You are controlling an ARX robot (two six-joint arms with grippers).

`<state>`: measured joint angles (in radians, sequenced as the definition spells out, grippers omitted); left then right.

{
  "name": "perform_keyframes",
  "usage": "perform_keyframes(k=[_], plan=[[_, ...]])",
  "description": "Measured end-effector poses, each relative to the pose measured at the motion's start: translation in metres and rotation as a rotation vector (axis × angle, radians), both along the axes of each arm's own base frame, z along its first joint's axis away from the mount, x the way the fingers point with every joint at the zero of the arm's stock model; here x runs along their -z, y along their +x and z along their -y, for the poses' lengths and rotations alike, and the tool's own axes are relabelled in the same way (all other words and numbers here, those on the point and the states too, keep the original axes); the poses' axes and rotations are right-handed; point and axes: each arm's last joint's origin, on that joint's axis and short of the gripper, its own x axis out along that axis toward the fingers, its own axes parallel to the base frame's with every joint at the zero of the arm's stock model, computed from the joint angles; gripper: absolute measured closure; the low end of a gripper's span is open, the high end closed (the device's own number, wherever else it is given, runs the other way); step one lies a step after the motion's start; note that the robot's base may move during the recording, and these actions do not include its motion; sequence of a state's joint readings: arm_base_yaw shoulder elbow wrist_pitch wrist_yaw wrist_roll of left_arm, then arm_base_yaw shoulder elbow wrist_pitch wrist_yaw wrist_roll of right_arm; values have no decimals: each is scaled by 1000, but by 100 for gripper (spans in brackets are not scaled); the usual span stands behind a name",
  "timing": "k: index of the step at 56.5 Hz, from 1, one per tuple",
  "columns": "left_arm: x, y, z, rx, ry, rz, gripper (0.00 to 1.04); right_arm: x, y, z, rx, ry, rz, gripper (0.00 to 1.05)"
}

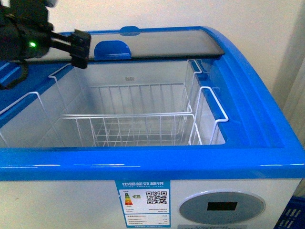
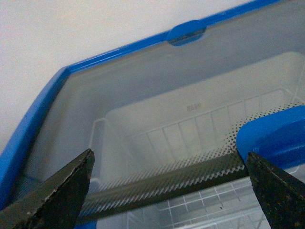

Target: Put drink in fridge

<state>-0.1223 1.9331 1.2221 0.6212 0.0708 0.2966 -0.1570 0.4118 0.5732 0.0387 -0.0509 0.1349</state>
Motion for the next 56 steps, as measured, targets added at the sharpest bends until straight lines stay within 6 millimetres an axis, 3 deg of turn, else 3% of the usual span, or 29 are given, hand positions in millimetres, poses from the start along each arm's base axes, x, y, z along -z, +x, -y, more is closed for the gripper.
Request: perform_keyframes(k=[18,25,36,41,44,50,56], plan=[[-11,-84,-12,17,-208,-40,9,0,0,0,-6,-1,0,67],[-7,-118,-22,-148,-257,64,25,0,0,0,-3,-1,0,67],[15,-186,-46,-189,-286,75,50,0,0,0,-6,-3,-3,67],[30,-213,-55,-211,-288,54,69,-2,0,-1,-133,-87,-209,67],[35,-221,-54,-204,-288,48,80,2,8,-2,-193,-136,-262,67],[40,-238,-54,-202,-293,56,103,2,44,-4,-275,-305,-290,67],[44,-248,-55,-203,-295,54,102,3,77,-9,-372,-461,-331,67]])
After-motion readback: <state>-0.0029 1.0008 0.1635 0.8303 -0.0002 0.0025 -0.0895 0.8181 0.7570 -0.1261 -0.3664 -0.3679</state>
